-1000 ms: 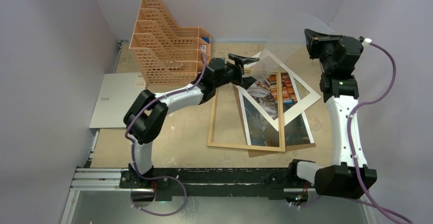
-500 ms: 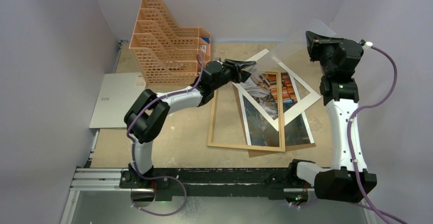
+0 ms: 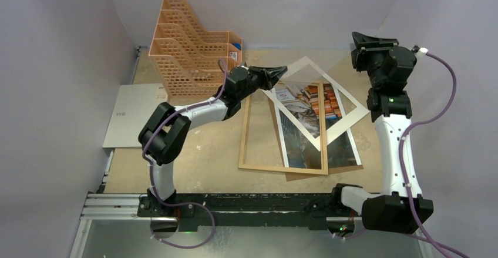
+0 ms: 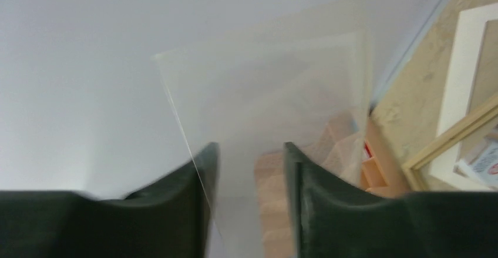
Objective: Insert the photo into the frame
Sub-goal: Adjust the photo frame item.
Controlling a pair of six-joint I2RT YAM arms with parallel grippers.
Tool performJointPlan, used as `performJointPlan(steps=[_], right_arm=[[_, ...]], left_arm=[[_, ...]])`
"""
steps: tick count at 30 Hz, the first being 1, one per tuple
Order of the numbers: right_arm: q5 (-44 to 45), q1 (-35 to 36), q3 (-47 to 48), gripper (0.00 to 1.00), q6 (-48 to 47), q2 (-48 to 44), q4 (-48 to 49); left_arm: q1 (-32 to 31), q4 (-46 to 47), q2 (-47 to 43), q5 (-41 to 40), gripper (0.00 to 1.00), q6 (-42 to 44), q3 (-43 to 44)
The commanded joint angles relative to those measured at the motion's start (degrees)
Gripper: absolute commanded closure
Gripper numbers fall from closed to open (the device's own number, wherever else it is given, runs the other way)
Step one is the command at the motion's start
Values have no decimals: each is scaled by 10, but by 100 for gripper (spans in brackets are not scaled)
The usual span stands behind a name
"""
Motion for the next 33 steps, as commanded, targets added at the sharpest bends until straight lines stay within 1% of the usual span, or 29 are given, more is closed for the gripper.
performJointPlan(steps=[1, 3, 5, 8, 12, 15, 18, 21, 24, 26, 27, 28, 30, 32, 33], right_arm=[[14, 1, -4, 42, -2, -15, 34], [18, 1, 4, 30, -18, -14, 24], [20, 2, 16, 21, -53, -13, -2], [79, 1, 32, 12, -91, -18, -40], [138, 1, 18, 7, -142, -40, -46], [165, 1, 4, 5, -185, -53, -39], [162, -2, -3, 2, -260, -53, 12], [140, -4, 30, 1, -357, -26, 41], [75, -5, 68, 1, -441, 19, 47], [-10, -5, 92, 1, -476, 47, 71], [-59, -5, 100, 1, -485, 62, 82], [-98, -5, 105, 1, -487, 75, 98], [-187, -3, 106, 3, -495, 99, 141], [-269, 0, 98, 3, -462, 124, 182], [-301, 3, 91, 3, -445, 134, 202]], left_arm=[[19, -3, -33, 1, 100, -176, 41], [26, -33, -33, 8, 100, -135, 68], [30, -53, -31, 6, 100, -97, 96], [40, -93, -19, 18, 100, -24, 150], [61, -142, -10, 21, 100, 91, 222], [80, -173, -1, 45, 100, 188, 277], [103, -207, 7, 103, 100, 304, 325], [128, -273, -7, 156, 100, 421, 329], [148, -306, -31, 196, 100, 530, 320], [151, -348, -40, 221, 100, 616, 338], [151, -389, -40, 234, 100, 665, 358], [151, -439, -39, 248, 100, 708, 377], [151, -494, -37, 286, 100, 796, 415], [151, -561, -36, 326, 100, 877, 447], [151, -579, -39, 345, 100, 912, 458]])
